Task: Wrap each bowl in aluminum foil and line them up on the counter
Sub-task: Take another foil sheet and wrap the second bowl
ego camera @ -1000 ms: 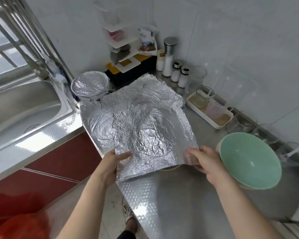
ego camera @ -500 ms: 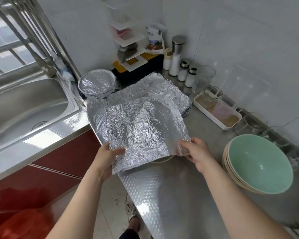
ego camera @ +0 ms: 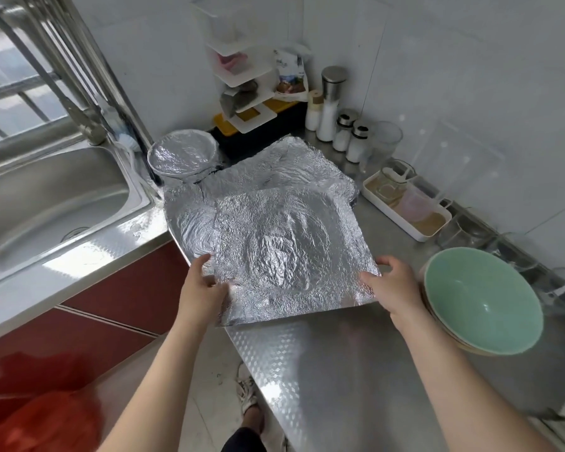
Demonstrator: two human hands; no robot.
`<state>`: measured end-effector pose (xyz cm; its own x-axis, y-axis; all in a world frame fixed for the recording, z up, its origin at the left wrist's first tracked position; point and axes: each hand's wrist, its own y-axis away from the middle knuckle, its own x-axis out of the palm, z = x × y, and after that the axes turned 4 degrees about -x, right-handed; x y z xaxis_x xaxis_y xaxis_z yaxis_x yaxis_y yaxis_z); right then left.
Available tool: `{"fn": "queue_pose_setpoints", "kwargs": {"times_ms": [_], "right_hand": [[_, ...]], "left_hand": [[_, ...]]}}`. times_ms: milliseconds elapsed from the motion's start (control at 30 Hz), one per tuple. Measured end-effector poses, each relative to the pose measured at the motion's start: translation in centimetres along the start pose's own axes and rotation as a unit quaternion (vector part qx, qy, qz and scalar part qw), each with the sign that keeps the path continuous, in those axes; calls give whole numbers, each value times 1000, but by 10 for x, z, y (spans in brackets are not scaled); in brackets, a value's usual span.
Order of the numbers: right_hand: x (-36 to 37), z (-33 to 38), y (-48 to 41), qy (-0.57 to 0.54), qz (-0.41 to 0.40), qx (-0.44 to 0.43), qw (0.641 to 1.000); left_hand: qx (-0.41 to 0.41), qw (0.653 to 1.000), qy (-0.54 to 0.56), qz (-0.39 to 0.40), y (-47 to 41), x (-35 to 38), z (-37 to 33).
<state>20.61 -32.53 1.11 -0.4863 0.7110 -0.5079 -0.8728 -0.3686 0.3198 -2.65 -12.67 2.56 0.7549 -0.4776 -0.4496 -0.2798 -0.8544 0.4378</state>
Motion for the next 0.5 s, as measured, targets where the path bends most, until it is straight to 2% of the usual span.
{"fn": "queue_pose_setpoints", "kwargs": {"times_ms": [67,133,200,267,300,500], "right_hand": [[-1,1,2,25,1,-20,1000],[-1,2,3,32,3,-26,999],[-2,0,2,34,10,-32,999],[-3,-1,3,24,23,-30,999],[-3,-2,4,13,31,-26,999],[-6,-5,7,-41,45,-7,998]], "left_hand": [[84,985,-138,-59,4,0,-5],[205,950,-227,-67,20,9,-17],[309,899,-309,17,39,28,-26],[365,846,-378,90,48,53,-20],[376,833,-392,107,49,62,-13],[411,831,-366,84,43,73,20]]}}
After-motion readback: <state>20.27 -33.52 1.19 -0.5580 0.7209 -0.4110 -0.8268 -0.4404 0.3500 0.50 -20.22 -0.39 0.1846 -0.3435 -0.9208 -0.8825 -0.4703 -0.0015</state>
